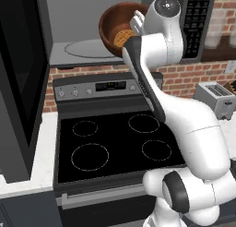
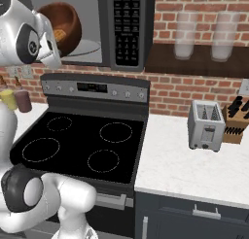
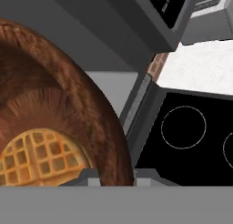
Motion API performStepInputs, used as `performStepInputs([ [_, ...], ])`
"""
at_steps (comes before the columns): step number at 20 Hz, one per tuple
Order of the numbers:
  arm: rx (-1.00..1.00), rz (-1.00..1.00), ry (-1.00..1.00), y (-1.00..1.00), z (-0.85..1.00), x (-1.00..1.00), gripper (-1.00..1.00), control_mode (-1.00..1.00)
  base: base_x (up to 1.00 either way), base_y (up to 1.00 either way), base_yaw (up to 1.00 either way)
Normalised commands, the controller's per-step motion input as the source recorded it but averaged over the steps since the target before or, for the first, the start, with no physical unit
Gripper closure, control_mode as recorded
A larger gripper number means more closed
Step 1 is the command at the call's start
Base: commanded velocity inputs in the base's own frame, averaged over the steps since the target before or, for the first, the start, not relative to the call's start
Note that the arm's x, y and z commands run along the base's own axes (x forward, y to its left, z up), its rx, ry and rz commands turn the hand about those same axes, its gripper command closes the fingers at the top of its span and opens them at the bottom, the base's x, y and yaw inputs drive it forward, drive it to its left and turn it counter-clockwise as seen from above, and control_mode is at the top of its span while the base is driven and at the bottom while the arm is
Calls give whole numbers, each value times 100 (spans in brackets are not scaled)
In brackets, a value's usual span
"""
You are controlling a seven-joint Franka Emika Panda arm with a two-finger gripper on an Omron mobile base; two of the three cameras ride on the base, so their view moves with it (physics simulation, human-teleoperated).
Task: Open the microwave, place the bowl with waffle inside the microwave, then close the microwave door and turn it on.
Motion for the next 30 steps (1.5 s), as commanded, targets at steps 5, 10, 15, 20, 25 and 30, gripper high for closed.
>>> performStepInputs([
  [5,0,4,8,40,3,46,100,-100,0,0,0],
  [10,0,7,-1,31,0,42,100,-100,0,0,0],
  [15,0,7,0,7,0,50,100,-100,0,0,0],
  [20,0,6,-1,0,0,55,100,-100,0,0,0],
  [25,1,0,-7,0,-23,35,100,-100,0,0,0],
  [30,0,0,-11,0,-27,24,100,-100,0,0,0],
])
